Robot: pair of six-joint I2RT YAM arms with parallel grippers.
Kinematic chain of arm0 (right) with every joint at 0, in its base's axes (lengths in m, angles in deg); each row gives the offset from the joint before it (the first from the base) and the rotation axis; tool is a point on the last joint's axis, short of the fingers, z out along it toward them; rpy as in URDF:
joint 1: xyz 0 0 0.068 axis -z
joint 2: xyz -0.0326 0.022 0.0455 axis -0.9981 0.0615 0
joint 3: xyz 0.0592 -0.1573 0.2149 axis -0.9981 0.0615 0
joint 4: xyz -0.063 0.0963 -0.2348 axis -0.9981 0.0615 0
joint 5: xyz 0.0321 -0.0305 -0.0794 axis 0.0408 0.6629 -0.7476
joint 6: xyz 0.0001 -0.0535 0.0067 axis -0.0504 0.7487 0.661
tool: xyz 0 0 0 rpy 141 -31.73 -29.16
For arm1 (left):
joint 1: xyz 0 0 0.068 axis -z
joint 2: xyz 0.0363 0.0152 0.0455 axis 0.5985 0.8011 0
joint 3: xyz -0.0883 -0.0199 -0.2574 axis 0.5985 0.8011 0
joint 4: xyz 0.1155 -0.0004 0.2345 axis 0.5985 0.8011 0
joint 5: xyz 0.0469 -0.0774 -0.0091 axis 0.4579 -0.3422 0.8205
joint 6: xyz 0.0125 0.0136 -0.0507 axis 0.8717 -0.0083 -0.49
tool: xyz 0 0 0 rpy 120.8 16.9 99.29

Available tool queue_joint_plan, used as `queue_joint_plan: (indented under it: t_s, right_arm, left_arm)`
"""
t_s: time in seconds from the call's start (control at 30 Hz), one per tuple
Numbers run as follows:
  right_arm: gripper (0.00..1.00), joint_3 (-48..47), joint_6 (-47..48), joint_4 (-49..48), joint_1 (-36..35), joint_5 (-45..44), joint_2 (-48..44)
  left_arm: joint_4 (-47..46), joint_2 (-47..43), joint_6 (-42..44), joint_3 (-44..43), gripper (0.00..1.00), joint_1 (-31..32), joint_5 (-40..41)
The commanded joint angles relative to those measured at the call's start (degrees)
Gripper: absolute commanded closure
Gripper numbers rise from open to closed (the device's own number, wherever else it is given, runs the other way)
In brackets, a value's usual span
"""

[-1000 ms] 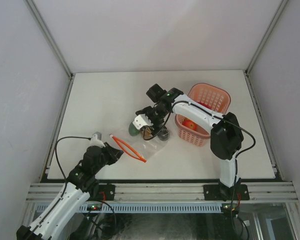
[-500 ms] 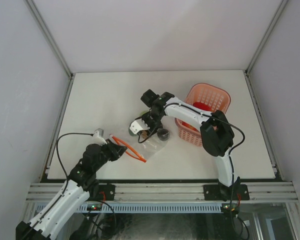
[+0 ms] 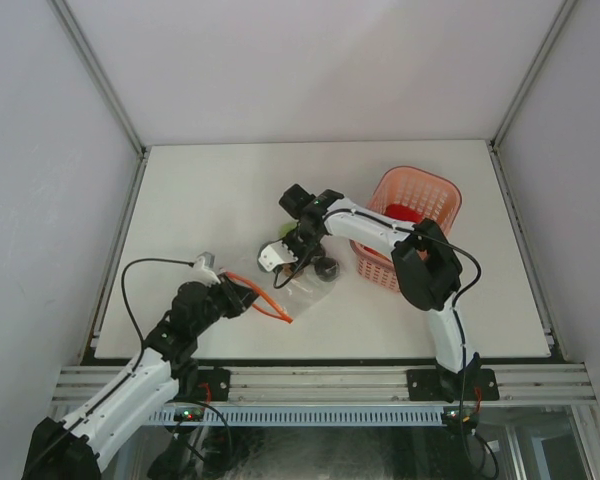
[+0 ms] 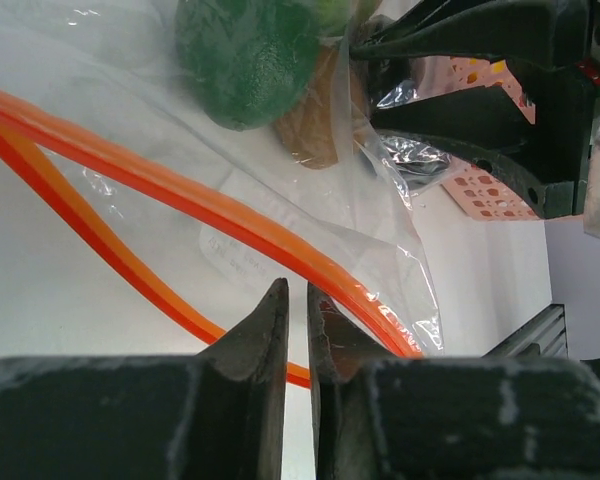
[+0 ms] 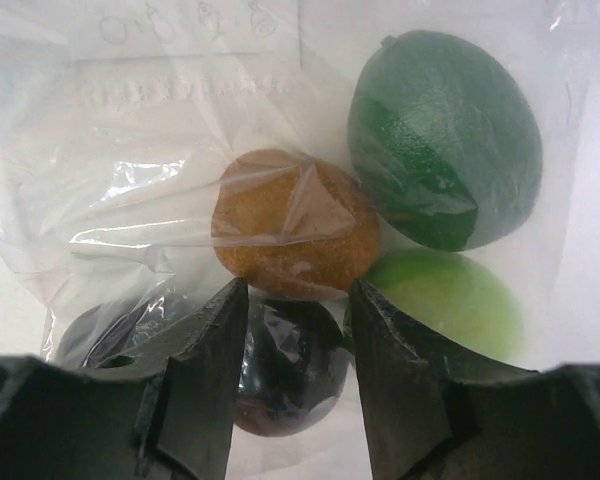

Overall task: Open the zip-top bag and remove the fake food
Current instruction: Pick up the fake fruit from the zipper food storage bag.

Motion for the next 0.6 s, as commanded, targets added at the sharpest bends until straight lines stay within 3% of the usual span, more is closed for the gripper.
queue_joint_plan:
  t_s: [0.0, 0.57]
  right_arm:
    - [0.56, 0.62, 0.1, -1.05, -1.12, -0.15, 1.03]
    - [0.79, 2.97, 3.67, 1.41, -3.8, 3.9, 0.61]
  left_arm:
    - [-6.09, 2.61, 0.77, 0.13, 0.84, 0.27, 0.43]
    - [-16.13, 12.31, 1.99, 0.48, 0.65, 2.61, 3.11]
